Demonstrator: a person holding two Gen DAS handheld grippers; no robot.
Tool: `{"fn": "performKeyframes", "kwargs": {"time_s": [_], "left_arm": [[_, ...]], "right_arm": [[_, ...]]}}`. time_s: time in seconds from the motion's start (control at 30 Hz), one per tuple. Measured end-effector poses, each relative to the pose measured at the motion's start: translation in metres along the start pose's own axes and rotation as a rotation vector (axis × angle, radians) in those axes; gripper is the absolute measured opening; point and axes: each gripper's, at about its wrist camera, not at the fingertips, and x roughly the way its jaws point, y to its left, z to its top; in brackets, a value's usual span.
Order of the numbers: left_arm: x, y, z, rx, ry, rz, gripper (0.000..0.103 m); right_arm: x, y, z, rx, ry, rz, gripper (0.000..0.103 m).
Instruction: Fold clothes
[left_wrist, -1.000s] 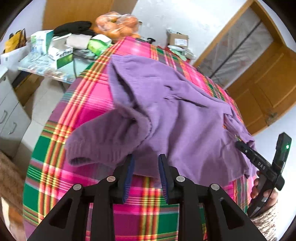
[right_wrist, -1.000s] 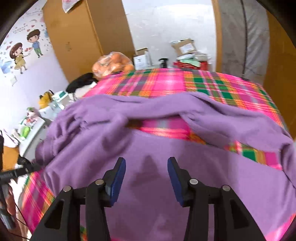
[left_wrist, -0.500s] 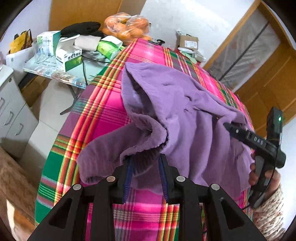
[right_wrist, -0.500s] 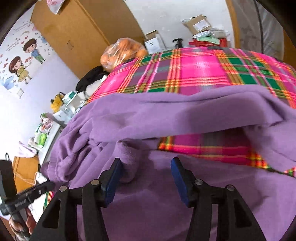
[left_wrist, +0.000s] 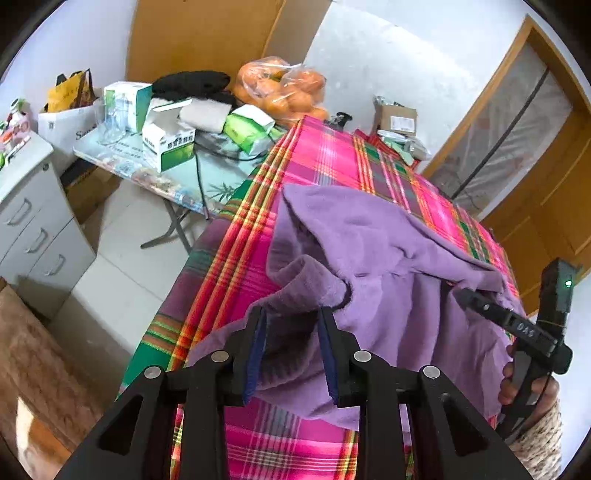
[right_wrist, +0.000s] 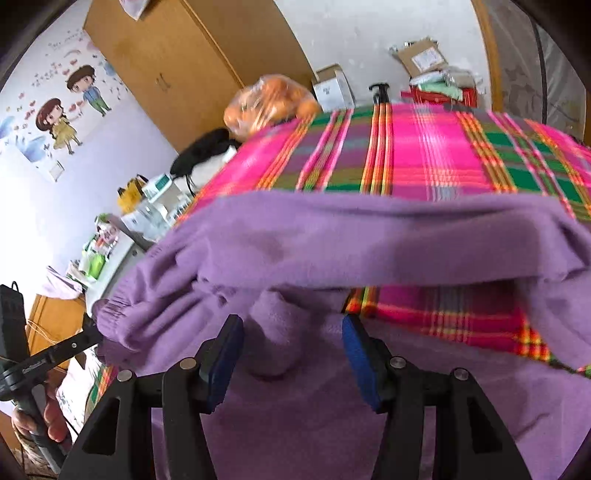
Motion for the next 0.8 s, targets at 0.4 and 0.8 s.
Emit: {"fn": "performKeyframes", "kwargs": {"time_s": [0.4, 0.8], "left_arm": [[0.011, 0.004, -0.003, -0.014, 0.031, 0.011, 0.03], [0.005, -0.005, -0.012, -0.015, 0.055, -0.003, 0.03]], "right_arm": [[-0.014, -0.015, -0.018, 0.098, -0.05, 0.055, 0.008], [-0.099, -0.032, -0.049, 0.14, -0.179, 0.058, 0.008]]}}
